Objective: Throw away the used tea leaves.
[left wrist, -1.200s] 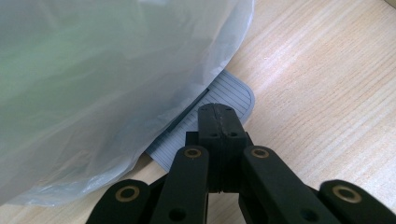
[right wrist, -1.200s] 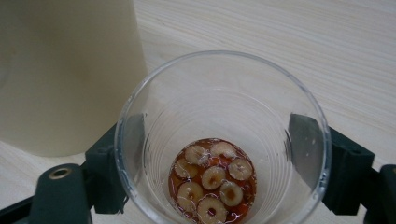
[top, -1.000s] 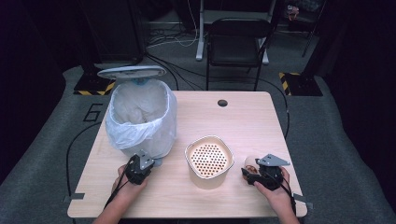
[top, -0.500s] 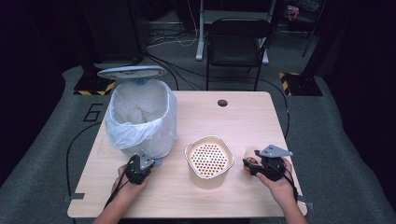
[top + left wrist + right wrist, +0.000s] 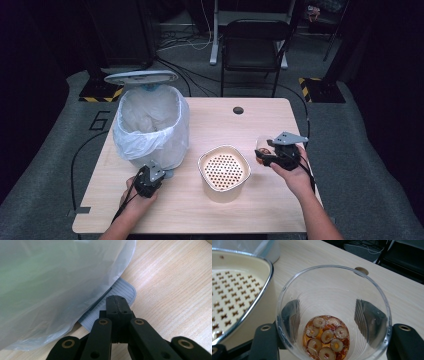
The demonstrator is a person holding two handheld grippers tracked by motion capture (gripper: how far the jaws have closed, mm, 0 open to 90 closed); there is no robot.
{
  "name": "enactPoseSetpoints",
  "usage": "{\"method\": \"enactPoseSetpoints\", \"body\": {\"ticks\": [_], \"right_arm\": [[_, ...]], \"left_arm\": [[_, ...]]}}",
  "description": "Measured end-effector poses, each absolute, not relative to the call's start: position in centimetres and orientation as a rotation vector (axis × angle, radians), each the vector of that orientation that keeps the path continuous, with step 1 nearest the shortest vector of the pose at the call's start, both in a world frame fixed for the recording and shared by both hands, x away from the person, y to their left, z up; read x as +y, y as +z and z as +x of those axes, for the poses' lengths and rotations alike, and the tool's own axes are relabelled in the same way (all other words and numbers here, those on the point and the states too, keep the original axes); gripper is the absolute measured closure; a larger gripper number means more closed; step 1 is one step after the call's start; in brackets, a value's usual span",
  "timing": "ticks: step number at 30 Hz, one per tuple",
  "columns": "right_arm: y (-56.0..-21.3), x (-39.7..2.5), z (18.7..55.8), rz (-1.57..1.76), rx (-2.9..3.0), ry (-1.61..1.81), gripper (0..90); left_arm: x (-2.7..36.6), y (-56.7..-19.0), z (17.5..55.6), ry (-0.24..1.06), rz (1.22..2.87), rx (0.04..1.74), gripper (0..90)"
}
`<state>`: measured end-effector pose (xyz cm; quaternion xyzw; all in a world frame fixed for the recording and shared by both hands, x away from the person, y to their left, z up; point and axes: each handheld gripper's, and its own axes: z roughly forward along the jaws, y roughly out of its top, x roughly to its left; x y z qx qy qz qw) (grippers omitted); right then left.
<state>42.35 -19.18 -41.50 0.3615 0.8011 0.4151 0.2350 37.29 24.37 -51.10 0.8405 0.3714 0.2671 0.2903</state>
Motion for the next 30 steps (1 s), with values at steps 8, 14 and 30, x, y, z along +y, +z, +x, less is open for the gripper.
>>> {"method": "enactPoseSetpoints", "body": {"ticks": [8, 14, 30], "right_arm": [[-40.3, -17.9, 44.5, 0.915, 2.217, 1.156, 37.0], [-39.5, -16.4, 45.8, 0.837, 2.242, 1.152, 36.9], [-38.3, -13.6, 47.0, 0.689, 2.238, 1.187, 37.2]], "left_arm": [[24.4, -51.1, 37.3, 0.711, 2.236, 0.993, 90.0], [24.4, -51.1, 37.3, 0.710, 2.236, 0.993, 90.0], [24.3, -51.2, 37.3, 0.716, 2.230, 0.996, 90.0]]}}
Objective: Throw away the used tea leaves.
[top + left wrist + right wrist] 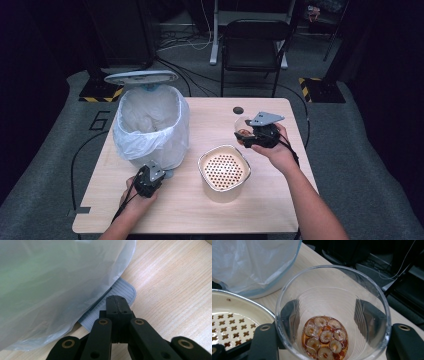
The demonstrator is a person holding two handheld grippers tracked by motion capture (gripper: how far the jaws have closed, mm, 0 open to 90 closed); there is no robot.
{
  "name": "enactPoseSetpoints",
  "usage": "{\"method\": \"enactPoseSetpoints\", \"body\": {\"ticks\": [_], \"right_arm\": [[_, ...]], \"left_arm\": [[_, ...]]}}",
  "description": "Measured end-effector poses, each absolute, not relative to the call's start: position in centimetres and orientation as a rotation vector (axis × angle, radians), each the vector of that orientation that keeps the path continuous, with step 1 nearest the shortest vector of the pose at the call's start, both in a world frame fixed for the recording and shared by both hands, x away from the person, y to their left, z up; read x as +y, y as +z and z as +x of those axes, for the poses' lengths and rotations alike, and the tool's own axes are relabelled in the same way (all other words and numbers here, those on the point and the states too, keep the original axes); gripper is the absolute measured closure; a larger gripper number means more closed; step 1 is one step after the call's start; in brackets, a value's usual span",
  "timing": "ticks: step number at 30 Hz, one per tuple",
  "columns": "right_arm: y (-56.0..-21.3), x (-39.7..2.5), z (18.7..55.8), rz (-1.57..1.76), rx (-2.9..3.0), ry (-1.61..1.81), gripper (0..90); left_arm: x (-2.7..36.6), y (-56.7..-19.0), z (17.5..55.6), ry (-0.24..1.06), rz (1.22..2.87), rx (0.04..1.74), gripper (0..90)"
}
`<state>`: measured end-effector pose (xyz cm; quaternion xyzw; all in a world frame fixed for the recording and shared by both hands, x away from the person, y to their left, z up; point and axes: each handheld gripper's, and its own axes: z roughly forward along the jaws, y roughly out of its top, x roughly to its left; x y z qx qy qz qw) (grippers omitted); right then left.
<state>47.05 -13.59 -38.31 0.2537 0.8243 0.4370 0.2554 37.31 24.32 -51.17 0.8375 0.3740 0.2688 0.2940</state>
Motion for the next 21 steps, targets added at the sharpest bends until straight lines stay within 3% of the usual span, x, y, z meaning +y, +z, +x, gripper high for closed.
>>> {"method": "enactPoseSetpoints", "body": {"ticks": [21], "right_arm": [[-36.8, -12.0, 43.9, 0.334, 2.148, 1.065, 38.5]], "left_arm": [[24.4, -51.1, 37.3, 0.711, 2.244, 0.988, 90.0]]}}
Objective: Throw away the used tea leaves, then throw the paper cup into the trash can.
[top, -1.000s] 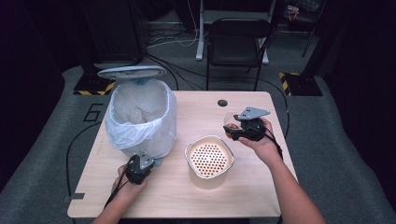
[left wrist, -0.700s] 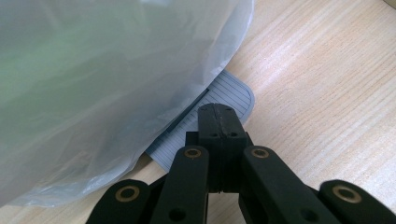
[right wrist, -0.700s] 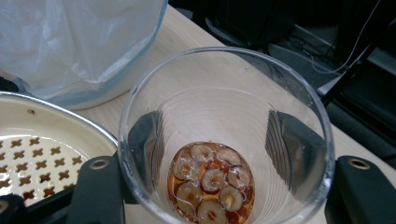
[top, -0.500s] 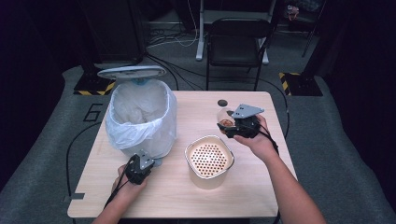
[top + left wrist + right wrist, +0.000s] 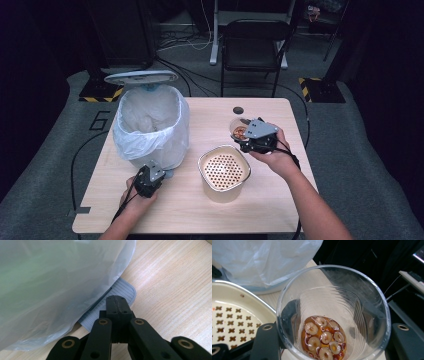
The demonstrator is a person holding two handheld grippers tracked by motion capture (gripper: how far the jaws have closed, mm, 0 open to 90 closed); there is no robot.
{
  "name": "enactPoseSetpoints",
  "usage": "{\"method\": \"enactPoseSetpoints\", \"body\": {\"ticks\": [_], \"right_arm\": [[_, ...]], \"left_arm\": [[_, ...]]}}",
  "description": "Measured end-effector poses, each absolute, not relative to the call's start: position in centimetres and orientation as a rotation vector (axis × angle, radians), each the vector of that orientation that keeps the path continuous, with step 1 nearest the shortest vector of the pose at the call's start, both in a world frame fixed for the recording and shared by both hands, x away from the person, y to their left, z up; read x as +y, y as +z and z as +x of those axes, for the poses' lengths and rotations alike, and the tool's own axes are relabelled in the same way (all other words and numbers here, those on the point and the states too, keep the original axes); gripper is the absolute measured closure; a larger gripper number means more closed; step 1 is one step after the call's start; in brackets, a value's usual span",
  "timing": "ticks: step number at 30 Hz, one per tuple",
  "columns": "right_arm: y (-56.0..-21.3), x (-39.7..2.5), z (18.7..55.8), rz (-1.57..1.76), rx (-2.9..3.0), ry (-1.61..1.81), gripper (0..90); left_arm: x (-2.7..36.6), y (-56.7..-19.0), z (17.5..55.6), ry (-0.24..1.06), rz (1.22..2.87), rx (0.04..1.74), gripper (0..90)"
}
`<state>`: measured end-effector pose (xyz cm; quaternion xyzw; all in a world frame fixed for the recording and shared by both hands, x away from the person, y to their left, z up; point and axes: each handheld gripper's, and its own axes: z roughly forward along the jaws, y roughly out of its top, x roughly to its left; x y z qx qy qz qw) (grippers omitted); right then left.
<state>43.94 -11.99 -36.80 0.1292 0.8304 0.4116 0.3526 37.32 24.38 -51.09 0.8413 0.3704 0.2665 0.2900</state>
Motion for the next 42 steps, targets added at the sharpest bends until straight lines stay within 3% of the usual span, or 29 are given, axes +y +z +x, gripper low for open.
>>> {"method": "enactPoseSetpoints", "body": {"ticks": [42], "right_arm": [[-39.0, -9.0, 40.2, -0.168, 1.964, 0.659, 39.1]], "left_arm": [[24.3, -51.2, 37.3, 0.720, 2.239, 0.985, 90.0]]}}
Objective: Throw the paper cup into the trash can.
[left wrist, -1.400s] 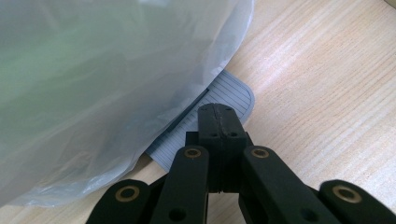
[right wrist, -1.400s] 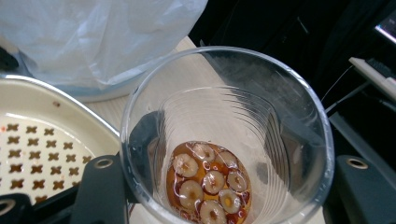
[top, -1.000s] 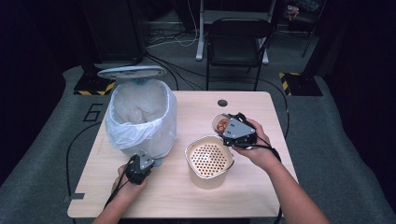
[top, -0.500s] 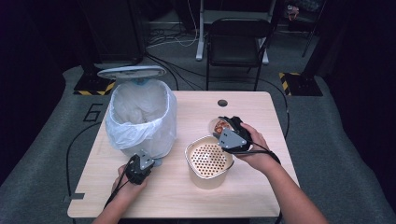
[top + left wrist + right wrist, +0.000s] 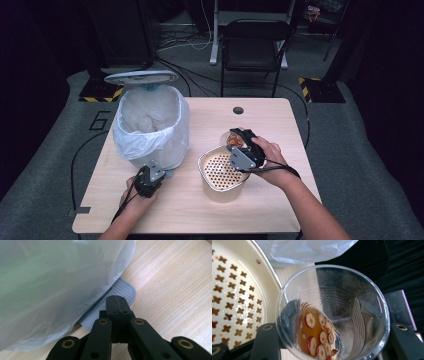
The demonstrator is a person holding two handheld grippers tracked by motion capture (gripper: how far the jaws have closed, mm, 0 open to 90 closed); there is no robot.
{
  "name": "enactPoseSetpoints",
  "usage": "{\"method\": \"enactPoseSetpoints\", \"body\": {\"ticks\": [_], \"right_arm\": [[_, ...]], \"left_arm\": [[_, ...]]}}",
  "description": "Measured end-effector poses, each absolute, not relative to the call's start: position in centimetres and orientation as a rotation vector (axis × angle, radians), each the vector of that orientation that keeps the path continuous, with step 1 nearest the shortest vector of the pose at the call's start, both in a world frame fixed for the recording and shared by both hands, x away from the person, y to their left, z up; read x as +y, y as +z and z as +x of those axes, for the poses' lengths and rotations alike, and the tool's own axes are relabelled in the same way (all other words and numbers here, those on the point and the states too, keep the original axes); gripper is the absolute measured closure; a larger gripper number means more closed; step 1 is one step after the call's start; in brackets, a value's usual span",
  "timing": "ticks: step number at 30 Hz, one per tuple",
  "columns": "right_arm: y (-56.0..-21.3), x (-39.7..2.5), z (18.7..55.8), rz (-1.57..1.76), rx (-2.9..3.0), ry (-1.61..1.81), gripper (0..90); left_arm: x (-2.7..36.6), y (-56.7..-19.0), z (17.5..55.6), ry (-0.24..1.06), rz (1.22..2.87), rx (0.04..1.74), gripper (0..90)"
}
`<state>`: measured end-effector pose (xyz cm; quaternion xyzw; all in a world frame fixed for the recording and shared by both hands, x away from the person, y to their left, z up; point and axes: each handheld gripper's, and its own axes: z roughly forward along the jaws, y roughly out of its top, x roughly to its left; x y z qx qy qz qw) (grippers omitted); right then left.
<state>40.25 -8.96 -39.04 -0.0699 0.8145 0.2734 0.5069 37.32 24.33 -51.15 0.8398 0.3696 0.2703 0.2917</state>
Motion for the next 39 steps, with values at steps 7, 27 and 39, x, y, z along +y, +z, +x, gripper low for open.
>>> {"method": "enactPoseSetpoints", "body": {"ticks": [7, 27, 39], "right_arm": [[-39.2, -8.4, 39.8, -0.223, 1.936, 0.609, 39.2], [-40.7, -7.5, 38.3, -0.494, 1.742, 0.359, 39.4], [-41.7, -6.8, 36.9, -0.708, 1.503, 0.096, 40.5]], "left_arm": [[24.3, -51.2, 37.3, 0.722, 2.241, 0.980, 90.0], [24.3, -51.2, 37.3, 0.723, 2.239, 0.981, 90.0], [24.3, -51.2, 37.3, 0.724, 2.241, 0.979, 90.0]]}}
